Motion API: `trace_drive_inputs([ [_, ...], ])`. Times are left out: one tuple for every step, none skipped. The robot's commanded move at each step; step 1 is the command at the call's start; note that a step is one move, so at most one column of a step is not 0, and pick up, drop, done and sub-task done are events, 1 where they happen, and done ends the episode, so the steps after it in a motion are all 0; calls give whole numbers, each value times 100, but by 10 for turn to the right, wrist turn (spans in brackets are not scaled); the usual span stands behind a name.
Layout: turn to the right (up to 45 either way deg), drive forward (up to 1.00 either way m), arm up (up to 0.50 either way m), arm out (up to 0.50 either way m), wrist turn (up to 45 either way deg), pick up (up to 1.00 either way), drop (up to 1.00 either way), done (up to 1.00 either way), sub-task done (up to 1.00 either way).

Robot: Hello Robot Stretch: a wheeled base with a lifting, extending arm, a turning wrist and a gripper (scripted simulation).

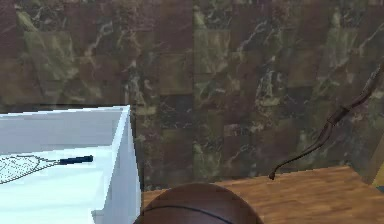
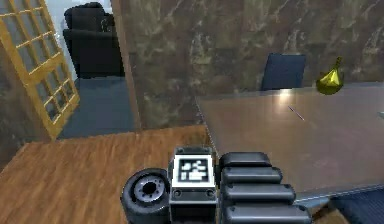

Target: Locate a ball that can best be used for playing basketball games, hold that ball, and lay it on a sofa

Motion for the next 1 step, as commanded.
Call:
trace_drive_inputs([
  [300, 0, 0, 0, 0, 0, 0, 0, 0],
])
